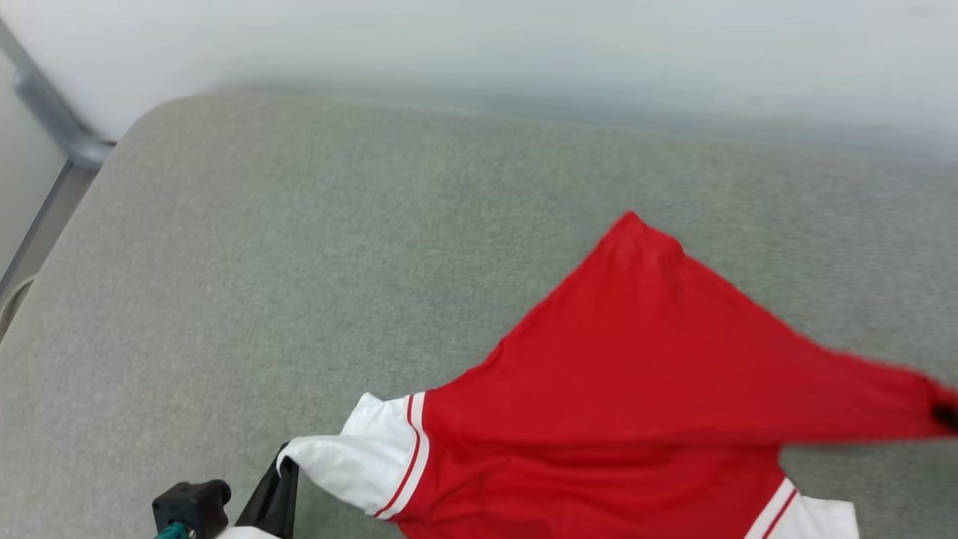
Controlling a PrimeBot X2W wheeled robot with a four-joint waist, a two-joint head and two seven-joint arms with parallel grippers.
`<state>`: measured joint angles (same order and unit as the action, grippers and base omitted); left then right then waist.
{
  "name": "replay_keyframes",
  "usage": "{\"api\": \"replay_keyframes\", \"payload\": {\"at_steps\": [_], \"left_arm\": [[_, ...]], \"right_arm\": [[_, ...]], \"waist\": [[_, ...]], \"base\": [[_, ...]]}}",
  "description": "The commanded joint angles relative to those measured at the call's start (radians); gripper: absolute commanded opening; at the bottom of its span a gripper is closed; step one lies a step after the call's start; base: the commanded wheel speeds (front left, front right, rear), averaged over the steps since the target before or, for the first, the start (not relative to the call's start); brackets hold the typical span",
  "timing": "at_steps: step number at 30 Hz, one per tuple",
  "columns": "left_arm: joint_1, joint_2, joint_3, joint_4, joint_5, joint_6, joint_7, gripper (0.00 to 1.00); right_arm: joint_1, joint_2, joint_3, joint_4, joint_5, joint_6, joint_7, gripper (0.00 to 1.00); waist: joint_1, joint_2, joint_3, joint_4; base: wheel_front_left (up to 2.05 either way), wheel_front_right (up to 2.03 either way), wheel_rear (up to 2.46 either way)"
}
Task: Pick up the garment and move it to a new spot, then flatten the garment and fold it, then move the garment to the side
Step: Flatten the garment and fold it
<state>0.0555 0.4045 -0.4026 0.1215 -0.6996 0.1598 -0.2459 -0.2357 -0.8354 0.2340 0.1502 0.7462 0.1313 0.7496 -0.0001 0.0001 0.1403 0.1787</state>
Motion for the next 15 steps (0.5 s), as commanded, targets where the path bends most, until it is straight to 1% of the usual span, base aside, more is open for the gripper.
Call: {"api": "replay_keyframes", "payload": {"at_steps": [1,5,9,15], "left_arm": [[0.012,0.007,0.005,-0.011,-0.001,0.006,0.002,0.00],[0.047,0.018,0.011,-0.035,-0.009,0.021,0.006,0.00],[0.057,0.026,0.009,-0.050,-0.005,0.026,0.013,0.00],[0.058,0.035,0.006,-0.059,-0.003,0.032,0.021,0.00]], "right_arm": [[0.054,-0.008,-0.013,-0.014,0.001,-0.001,0.000,0.00],[0.225,0.015,-0.048,-0.061,0.007,-0.001,0.029,0.00],[0.372,0.052,-0.066,-0.063,0.004,-0.001,0.039,0.00],[0.484,0.108,-0.051,-0.050,0.002,-0.001,0.031,0.00]], "waist": [[0.0001,-0.0001,-0.038,-0.036],[0.0001,-0.0001,-0.061,-0.058],[0.0001,-0.0001,-0.067,-0.066],[0.0001,-0.0001,-0.067,-0.069]], "base": [[0.00,0.00,0.00],[0.00,0.00,0.00],[0.00,0.00,0.00],[0.00,0.00,0.00]]}}
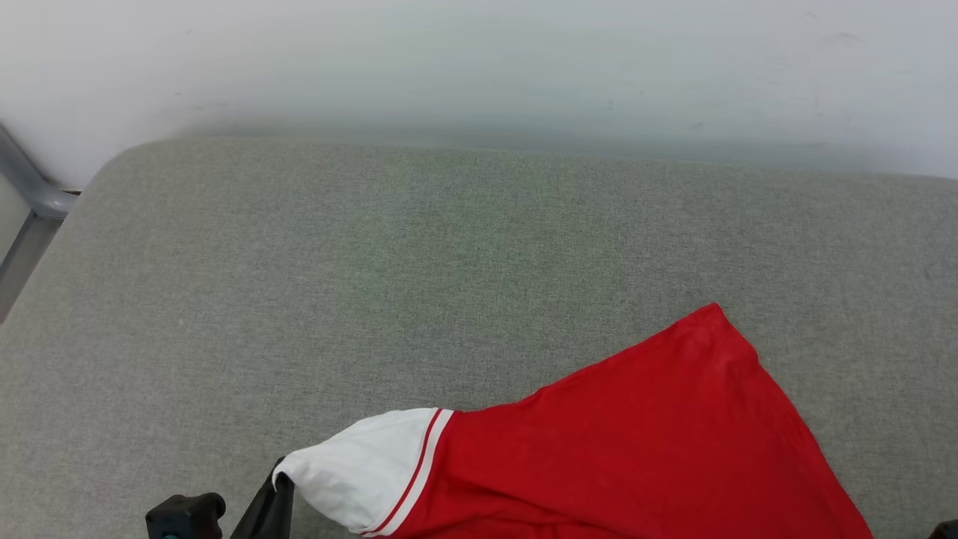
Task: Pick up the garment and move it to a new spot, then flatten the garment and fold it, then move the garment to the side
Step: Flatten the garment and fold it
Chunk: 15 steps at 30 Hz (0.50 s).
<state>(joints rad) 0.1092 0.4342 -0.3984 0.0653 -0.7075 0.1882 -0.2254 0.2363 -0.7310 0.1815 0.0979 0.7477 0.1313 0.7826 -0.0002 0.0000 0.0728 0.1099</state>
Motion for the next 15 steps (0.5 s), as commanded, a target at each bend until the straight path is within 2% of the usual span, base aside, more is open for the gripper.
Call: {"api": "replay_keyframes", "payload": {"at_steps": [1,2,4,7,8,10,11,15], "left_arm": [[0.003,0.007,0.001,-0.003,0.005,0.004,0.001,0.00],[0.001,0.007,0.002,-0.004,0.004,0.004,0.001,0.00],[0.001,0.007,0.002,-0.005,0.002,0.004,0.002,0.00],[-0.001,0.007,-0.002,-0.005,0.001,0.004,0.004,0.00],[-0.003,0.008,-0.004,-0.008,0.000,0.003,0.004,0.00],[-0.009,0.007,-0.005,-0.010,0.002,0.004,0.004,0.00],[-0.020,0.004,-0.010,-0.016,0.008,0.003,0.004,0.00],[-0.049,-0.006,-0.018,-0.023,0.014,-0.001,0.002,0.00]], "right_arm": [[0.014,0.010,-0.003,0.003,0.001,-0.001,-0.010,0.00],[0.008,0.019,-0.013,0.006,0.000,-0.001,-0.018,0.05],[-0.015,0.031,-0.029,0.000,-0.012,-0.001,-0.041,1.00],[-0.057,0.045,-0.074,-0.024,-0.021,-0.001,-0.083,1.00],[-0.110,0.047,-0.121,-0.066,-0.027,-0.001,-0.118,1.00],[-0.156,0.043,-0.149,-0.104,-0.030,-0.001,-0.139,1.00],[-0.235,0.036,-0.157,-0.156,-0.048,-0.001,-0.145,1.00],[-0.376,0.025,-0.111,-0.203,-0.070,-0.001,-0.104,1.00]], "waist": [[0.0002,0.0000,0.000,-0.001],[0.0002,0.0000,-0.001,-0.002],[0.0002,0.0000,-0.002,-0.005],[0.0002,0.0000,-0.006,-0.004],[0.0002,0.0000,-0.006,-0.001],[0.0002,0.0000,-0.002,0.006],[0.0002,0.0000,0.011,0.018],[0.0002,0.0000,0.050,0.038]], "base": [[0.00,0.00,0.00],[0.00,0.00,0.00],[0.00,0.00,0.00],[0.00,0.00,0.00],[0.00,0.00,0.00],[0.00,0.00,0.00],[0.00,0.00,0.00],[0.00,0.00,0.00]]}}
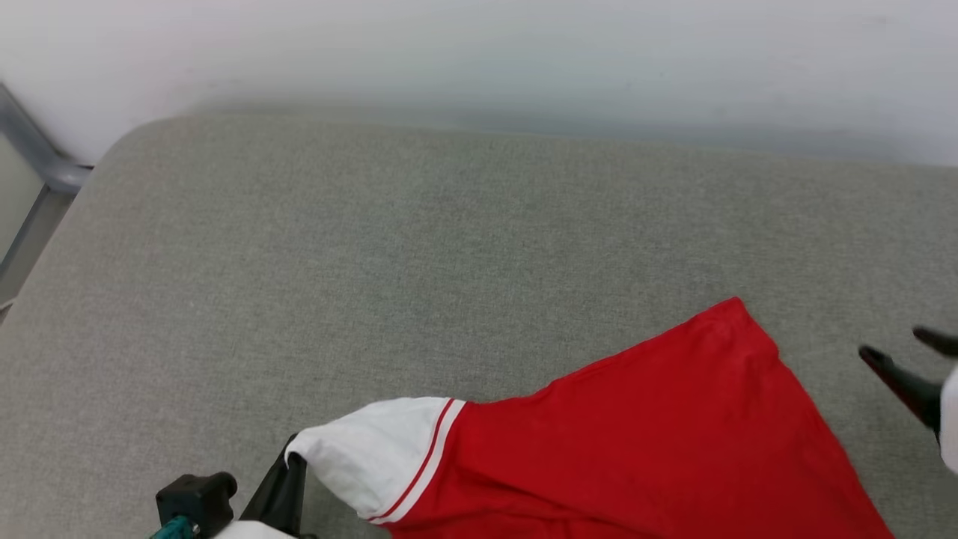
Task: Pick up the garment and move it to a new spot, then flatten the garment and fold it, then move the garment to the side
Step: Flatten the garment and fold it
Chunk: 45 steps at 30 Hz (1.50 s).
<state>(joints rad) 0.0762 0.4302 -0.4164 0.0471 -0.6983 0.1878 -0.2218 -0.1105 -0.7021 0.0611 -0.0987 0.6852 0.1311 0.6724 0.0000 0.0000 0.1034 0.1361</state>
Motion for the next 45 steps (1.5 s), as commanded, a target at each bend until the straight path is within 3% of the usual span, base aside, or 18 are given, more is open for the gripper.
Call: {"api": "replay_keyframes", "payload": {"at_steps": [1,8,17,25,31,32,33,45], "left_arm": [[-0.024,-0.007,-0.002,-0.004,0.007,-0.002,-0.003,0.00],[-0.083,-0.034,-0.017,0.013,0.018,-0.019,-0.013,0.00],[-0.153,-0.078,-0.040,0.034,0.037,-0.042,-0.024,0.00],[-0.199,-0.116,-0.043,0.061,0.048,-0.063,-0.036,0.00],[-0.203,-0.127,-0.031,0.081,0.055,-0.070,-0.040,0.00],[-0.202,-0.128,-0.030,0.084,0.056,-0.071,-0.040,0.00],[-0.199,-0.129,-0.027,0.087,0.054,-0.072,-0.041,0.00],[-0.156,-0.073,-0.006,0.088,0.073,-0.067,-0.036,0.00]], "right_arm": [[-0.069,-0.005,0.033,-0.009,-0.011,-0.001,0.026,1.00],[-0.353,0.012,0.242,0.101,-0.046,-0.001,0.187,1.00],[-0.552,0.031,0.421,0.318,-0.094,-0.001,0.277,1.00],[-0.576,0.062,0.526,0.501,-0.046,-0.001,0.236,1.00],[-0.553,0.048,0.639,0.541,-0.002,0.001,0.217,0.99],[-0.559,0.047,0.645,0.543,0.003,0.001,0.201,0.33],[-0.568,0.048,0.653,0.545,0.010,0.001,0.189,0.00],[-0.625,0.019,0.676,0.465,0.065,-0.001,-0.110,0.00]], "waist": [[0.0000,0.0000,0.030,0.017],[0.0000,0.0000,0.104,0.058],[0.0000,0.0000,0.191,0.114],[0.0000,0.0000,0.252,0.147],[0.0000,0.0000,0.257,0.144],[0.0000,0.0000,0.254,0.142],[0.0000,0.0000,0.249,0.137],[0.0000,0.0000,0.086,0.065]], "base": [[0.00,0.00,0.00],[0.00,0.00,0.00],[0.00,0.00,0.00],[0.00,0.00,0.00],[0.00,0.00,0.00],[0.00,0.00,0.00],[0.00,0.00,0.00],[0.00,0.00,0.00]]}}
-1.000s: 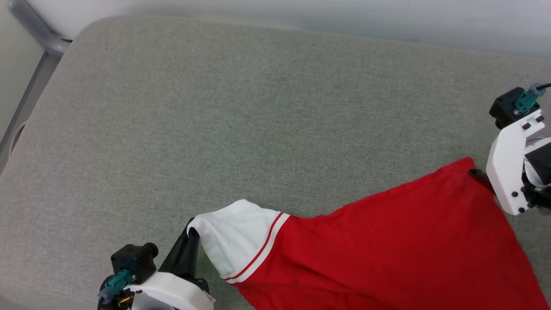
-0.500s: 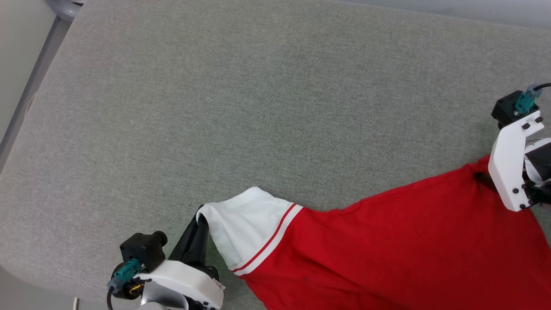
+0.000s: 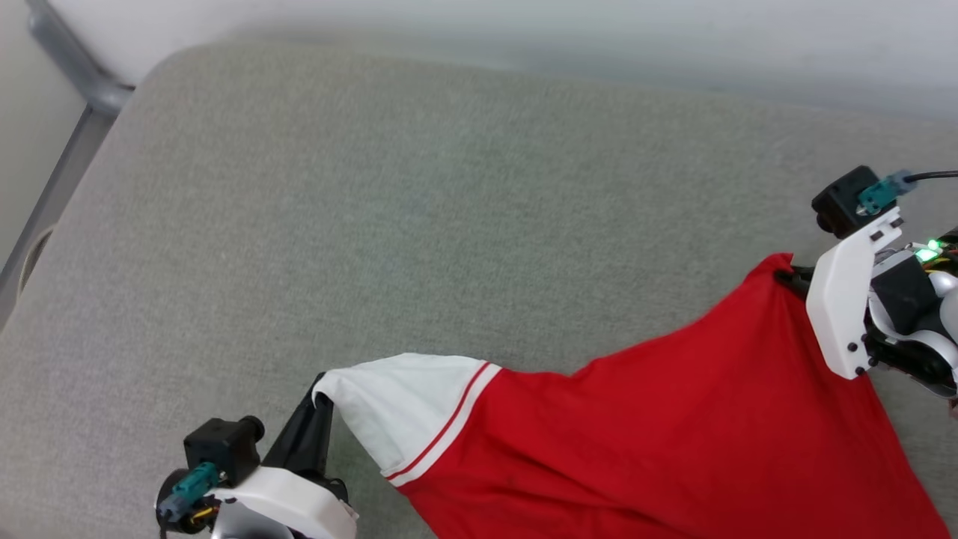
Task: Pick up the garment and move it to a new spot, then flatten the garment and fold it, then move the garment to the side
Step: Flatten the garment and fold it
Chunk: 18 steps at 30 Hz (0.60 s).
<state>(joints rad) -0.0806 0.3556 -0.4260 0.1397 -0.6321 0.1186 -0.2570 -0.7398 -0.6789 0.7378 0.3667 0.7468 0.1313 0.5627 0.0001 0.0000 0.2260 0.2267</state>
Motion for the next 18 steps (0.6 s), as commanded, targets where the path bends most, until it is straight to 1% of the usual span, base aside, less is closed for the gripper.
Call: {"api": "replay_keyframes", "payload": {"at_steps": [1,4,7,9,13,16,18], "left_arm": [[0.005,0.011,0.004,-0.010,0.008,0.004,0.003,0.00],[0.009,0.039,0.013,-0.040,0.012,0.007,0.013,0.00],[-0.006,0.065,0.020,-0.080,0.016,0.010,0.028,0.00],[-0.031,0.088,0.033,-0.109,0.024,0.013,0.040,0.00],[-0.102,0.126,0.054,-0.174,0.036,0.012,0.072,0.00],[-0.185,0.149,0.072,-0.221,0.049,0.018,0.103,0.00],[-0.250,0.161,0.080,-0.247,0.057,0.013,0.125,0.00]], "right_arm": [[0.013,-0.007,-0.005,-0.009,0.009,-0.001,-0.024,0.00],[0.038,-0.020,-0.032,-0.035,0.025,-0.001,-0.094,0.00],[0.065,-0.035,-0.076,-0.065,0.032,-0.001,-0.156,0.00],[0.085,-0.034,-0.115,-0.082,0.032,-0.001,-0.192,0.00],[0.105,-0.018,-0.201,-0.121,0.010,-0.001,-0.237,0.00],[0.102,0.013,-0.276,-0.150,-0.015,-0.001,-0.254,0.00],[0.086,0.034,-0.322,-0.173,-0.038,-0.001,-0.252,0.00]], "waist": [[-0.0001,0.0000,-0.054,-0.033],[-0.0001,0.0000,-0.097,-0.054],[-0.0001,0.0000,-0.136,-0.072],[-0.0001,0.0000,-0.156,-0.084],[-0.0001,0.0000,-0.175,-0.109],[-0.0001,0.0000,-0.175,-0.128],[-0.0001,0.0000,-0.167,-0.140]], "base": [[0.00,0.00,0.00],[0.00,0.00,0.00],[0.00,0.00,0.00],[0.00,0.00,0.00],[0.00,0.00,0.00],[0.00,0.00,0.00],[0.00,0.00,0.00]]}}
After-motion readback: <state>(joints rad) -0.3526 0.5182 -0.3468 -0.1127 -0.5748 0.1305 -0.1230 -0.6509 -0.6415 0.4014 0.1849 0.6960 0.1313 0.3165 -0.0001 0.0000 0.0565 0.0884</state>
